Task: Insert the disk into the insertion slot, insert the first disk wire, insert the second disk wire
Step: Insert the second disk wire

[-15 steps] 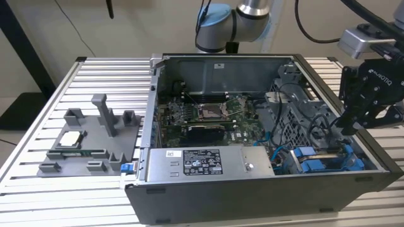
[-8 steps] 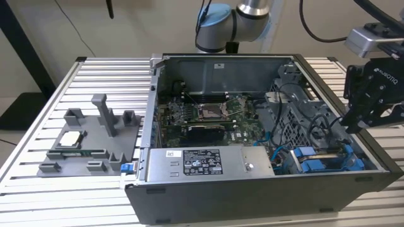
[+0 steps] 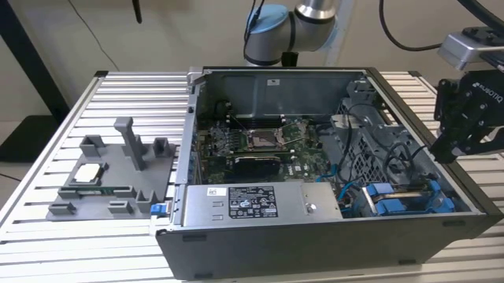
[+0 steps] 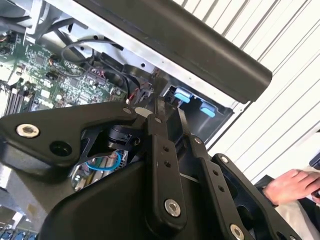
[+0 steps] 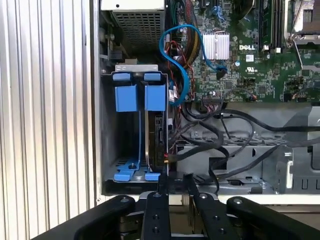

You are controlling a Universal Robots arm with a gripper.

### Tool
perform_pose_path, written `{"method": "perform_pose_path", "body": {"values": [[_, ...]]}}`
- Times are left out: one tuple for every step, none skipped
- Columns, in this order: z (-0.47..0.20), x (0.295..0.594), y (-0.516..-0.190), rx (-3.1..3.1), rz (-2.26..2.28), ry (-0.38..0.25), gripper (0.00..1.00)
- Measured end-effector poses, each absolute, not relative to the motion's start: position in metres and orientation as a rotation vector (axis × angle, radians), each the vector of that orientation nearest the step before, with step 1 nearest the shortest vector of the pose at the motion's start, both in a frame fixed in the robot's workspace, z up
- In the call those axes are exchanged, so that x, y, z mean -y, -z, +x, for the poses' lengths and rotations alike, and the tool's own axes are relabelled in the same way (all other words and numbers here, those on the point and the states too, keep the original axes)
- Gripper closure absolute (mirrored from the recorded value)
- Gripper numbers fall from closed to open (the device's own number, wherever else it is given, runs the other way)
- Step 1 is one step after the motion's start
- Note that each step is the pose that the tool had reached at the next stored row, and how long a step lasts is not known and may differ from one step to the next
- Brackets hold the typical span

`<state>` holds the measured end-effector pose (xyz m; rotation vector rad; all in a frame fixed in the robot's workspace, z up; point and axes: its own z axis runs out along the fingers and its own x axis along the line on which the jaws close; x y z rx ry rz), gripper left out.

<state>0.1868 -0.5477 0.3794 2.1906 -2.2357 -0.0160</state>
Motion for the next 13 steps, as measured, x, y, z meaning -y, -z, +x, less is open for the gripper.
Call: {"method": "perform_pose_path", "body": {"values": [[0.1878,0.5471,-0.3795,2.235,2.192,0.017,0.73],[0.1887,0.5465,-0.3796,2.235,2.193,0.018,0.73],[0.1896,0.5458,-0.3796,2.235,2.194,0.019,0.73],[0.1904,0.5452,-0.3795,2.234,2.196,0.020,0.73],[0.1912,0.5444,-0.3795,2.234,2.197,0.021,0.73],[0.1920,0.5437,-0.3795,2.233,2.198,0.022,0.73],[0.1927,0.5430,-0.3795,2.233,2.200,0.023,0.73],[0.1934,0.5423,-0.3795,2.232,2.201,0.023,0.73],[0.1941,0.5417,-0.3793,2.231,2.202,0.024,0.73],[0.1946,0.5413,-0.3791,2.230,2.203,0.024,0.73],[0.1953,0.5411,-0.3790,2.230,2.204,0.024,0.73],[0.1958,0.5408,-0.3785,2.229,2.204,0.024,0.73],[0.1962,0.5406,-0.3779,2.229,2.204,0.024,0.73]]}}
